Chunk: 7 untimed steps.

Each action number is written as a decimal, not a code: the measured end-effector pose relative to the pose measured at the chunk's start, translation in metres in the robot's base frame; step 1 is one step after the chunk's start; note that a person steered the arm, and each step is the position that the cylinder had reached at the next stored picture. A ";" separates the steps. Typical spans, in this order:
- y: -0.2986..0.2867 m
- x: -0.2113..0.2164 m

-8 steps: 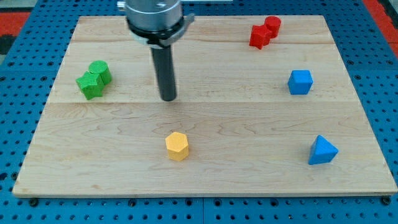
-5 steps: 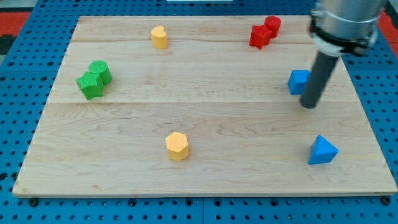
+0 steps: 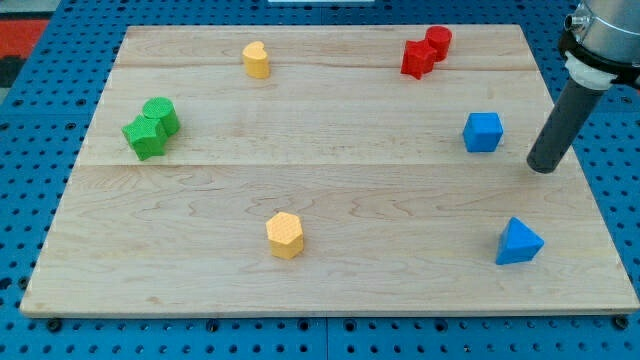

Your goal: Move the cube to the top center

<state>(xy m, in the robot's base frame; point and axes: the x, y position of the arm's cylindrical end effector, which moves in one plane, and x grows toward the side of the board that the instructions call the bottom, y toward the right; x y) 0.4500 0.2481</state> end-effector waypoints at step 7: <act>-0.244 -0.091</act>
<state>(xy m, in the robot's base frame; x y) 0.3588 0.0045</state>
